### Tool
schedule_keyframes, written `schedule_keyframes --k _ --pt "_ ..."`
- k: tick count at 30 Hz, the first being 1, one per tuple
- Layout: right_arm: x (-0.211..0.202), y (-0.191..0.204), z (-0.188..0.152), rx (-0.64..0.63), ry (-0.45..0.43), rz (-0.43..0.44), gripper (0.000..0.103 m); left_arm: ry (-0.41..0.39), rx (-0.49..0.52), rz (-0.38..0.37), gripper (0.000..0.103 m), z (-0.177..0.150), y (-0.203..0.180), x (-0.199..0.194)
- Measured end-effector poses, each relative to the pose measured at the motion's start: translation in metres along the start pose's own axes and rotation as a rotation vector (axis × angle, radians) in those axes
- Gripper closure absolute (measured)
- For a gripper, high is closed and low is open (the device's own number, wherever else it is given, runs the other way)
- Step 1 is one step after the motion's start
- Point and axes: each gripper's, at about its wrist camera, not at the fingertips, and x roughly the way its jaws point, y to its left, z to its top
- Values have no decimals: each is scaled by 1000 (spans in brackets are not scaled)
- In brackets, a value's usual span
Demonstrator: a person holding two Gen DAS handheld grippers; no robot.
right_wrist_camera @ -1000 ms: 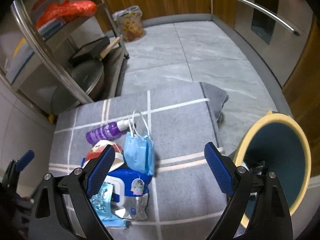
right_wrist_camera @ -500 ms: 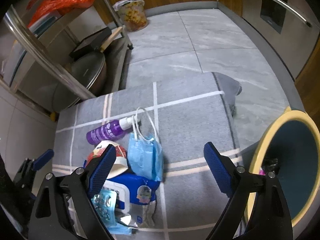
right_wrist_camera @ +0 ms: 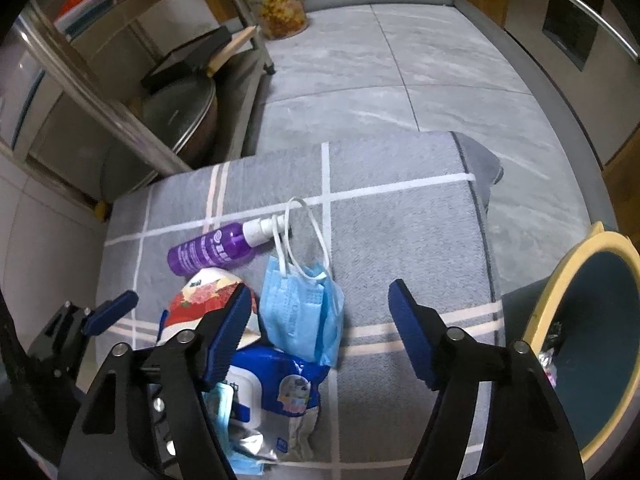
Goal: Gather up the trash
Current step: 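Grasp the red-printed paper cup with the left tool while the right tool grasps the blue face mask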
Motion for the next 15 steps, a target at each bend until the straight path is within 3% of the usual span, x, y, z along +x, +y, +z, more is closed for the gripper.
schedule_keyframes --k 6,8,9,11,13,15 --pt "14 8 -3 -36 57 7 42 31 3 -17 46 2 -2 8" --pt "18 11 -4 -51 79 8 46 45 5 -33 57 2 -4 11" --pt "20 12 -5 -58 88 8 51 50 8 -35 59 2 -4 12" --pt "22 14 -6 -70 99 8 62 60 19 -31 72 2 -7 13" --pt "22 15 -7 -81 95 3 79 63 19 -25 78 2 -7 13" --pt "19 15 -7 -87 85 9 86 57 11 -22 84 2 -7 11"
